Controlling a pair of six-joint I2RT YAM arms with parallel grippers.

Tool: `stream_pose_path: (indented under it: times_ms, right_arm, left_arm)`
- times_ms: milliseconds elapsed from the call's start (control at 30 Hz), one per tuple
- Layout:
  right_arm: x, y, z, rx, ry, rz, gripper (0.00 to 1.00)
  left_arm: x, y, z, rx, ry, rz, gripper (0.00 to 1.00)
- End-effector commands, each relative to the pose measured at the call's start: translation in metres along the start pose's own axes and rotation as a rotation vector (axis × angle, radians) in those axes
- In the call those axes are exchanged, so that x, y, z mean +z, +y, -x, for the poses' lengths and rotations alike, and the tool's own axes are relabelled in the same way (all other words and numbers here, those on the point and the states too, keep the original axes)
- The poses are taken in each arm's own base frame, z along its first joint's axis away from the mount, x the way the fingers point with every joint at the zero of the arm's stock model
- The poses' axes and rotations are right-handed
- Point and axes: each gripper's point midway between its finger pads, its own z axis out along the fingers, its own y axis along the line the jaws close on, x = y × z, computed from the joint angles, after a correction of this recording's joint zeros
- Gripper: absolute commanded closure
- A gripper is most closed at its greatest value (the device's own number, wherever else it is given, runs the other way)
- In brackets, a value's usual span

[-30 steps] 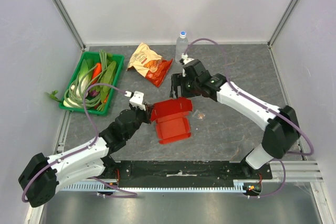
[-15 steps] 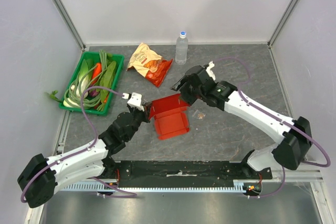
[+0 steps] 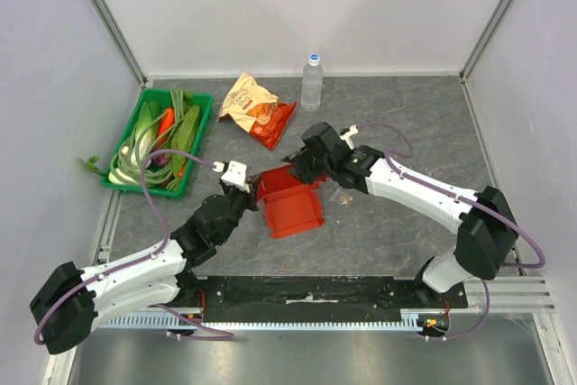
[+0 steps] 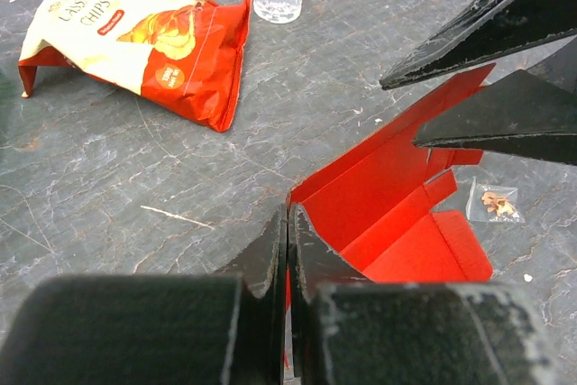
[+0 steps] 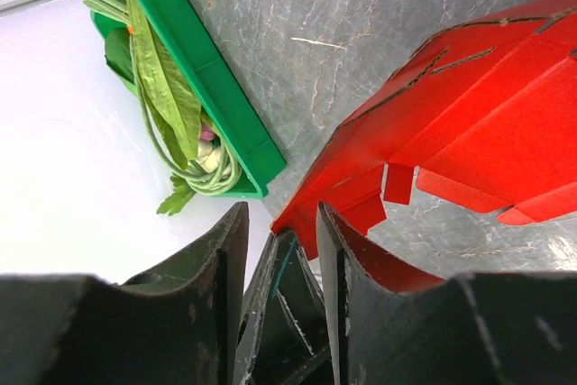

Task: Fold the paper box

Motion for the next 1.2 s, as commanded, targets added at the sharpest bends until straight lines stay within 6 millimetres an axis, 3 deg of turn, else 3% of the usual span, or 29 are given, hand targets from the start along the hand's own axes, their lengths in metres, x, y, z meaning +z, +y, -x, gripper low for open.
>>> stream_pose_path:
  times_ms: [0, 400, 467, 800, 900, 1000, 1100, 1133, 1167]
  right_arm:
    - [0.006, 0.004, 0.002, 0.071, -0.015, 0.028, 0.57]
    - [0.019, -0.002, -0.005, 0.086, 0.016, 0.013, 0.58]
    - [0.020, -0.004, -0.006, 0.091, 0.017, 0.012, 0.65]
    - [0.027, -0.009, -0.010, 0.105, 0.041, 0.012, 0.76]
    - [0.027, -0.009, -0.010, 0.110, 0.038, 0.019, 0.85]
    - [0.029, -0.012, -0.011, 0.109, 0.041, 0.017, 1.00]
    - [0.031, -0.015, -0.011, 0.105, 0.046, 0.035, 1.00]
    - [0.031, -0.012, -0.010, 0.104, 0.048, 0.052, 1.00]
    - [0.032, -0.015, -0.009, 0.096, 0.042, 0.062, 1.00]
  left_arm:
    - [0.001, 0.005, 0.010, 0.028, -0.052, 0.033, 0.98]
    - [-0.001, 0.005, 0.011, 0.057, -0.059, 0.038, 0.98]
    - [-0.001, 0.004, 0.011, 0.063, -0.057, 0.038, 0.98]
    - [-0.002, 0.004, 0.011, 0.072, -0.065, 0.041, 0.98]
    - [-0.002, 0.005, 0.011, 0.072, -0.066, 0.047, 0.98]
    - [-0.001, 0.006, 0.010, 0.059, -0.063, 0.056, 0.98]
    - [-0.003, 0.016, 0.003, -0.007, -0.016, 0.135, 0.84]
    - [-0.005, 0.017, 0.003, -0.098, -0.010, 0.160, 0.62]
    - [-0.011, 0.023, -0.012, -0.098, 0.054, 0.191, 0.55]
